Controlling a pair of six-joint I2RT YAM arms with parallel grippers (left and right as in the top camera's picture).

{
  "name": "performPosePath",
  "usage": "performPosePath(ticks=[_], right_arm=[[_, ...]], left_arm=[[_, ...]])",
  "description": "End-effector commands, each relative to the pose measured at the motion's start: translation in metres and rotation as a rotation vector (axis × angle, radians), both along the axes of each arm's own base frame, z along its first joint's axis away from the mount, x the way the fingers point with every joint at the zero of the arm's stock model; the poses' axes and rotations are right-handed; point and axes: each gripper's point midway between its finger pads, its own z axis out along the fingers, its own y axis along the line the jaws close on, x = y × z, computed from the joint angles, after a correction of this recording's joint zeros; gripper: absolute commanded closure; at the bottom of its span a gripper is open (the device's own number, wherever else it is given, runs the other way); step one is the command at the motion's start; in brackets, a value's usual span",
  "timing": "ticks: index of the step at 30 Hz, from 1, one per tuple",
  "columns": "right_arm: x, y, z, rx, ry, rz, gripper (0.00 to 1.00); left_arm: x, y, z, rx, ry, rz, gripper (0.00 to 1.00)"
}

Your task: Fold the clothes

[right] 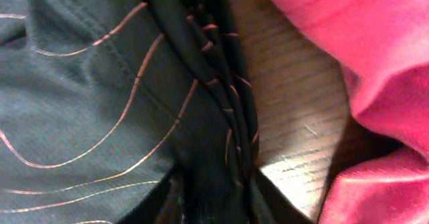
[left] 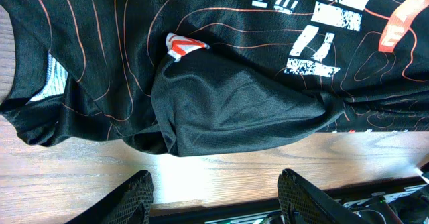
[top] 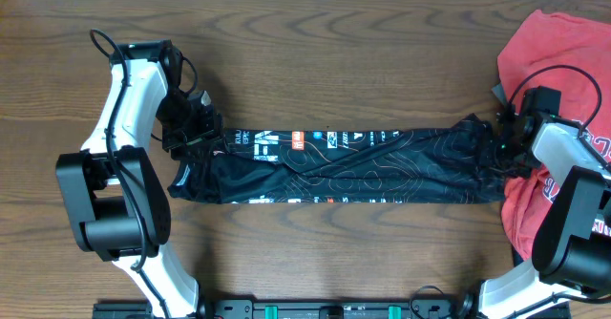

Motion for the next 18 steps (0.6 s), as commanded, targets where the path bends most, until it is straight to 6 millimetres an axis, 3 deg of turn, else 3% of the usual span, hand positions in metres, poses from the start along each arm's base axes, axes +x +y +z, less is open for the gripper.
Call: performPosePath(ticks=[1, 4, 11, 18], right_arm=[[-0.012, 0.014, -0.014, 0.070, 0.037, 0.006, 0.87], [-0.010, 0.014, -0.014, 0.067, 0.028, 0.006, 0.99], [-0.003, 0.012, -0.009, 0.065, 0.011, 0.007, 0.99], [0.016, 0.013, 0.034, 0.060, -0.026, 0.026, 0.99]], left_arm=[[-0.001, 0.001, 0.000, 0.005, 0.003, -0.004, 0.38], [-0.001, 0.001, 0.000, 0.005, 0.003, -0.004, 0.39], [-0.001, 0.001, 0.000, 0.005, 0.003, -0.004, 0.38], [-0.001, 0.001, 0.000, 0.005, 0.003, -0.004, 0.39]])
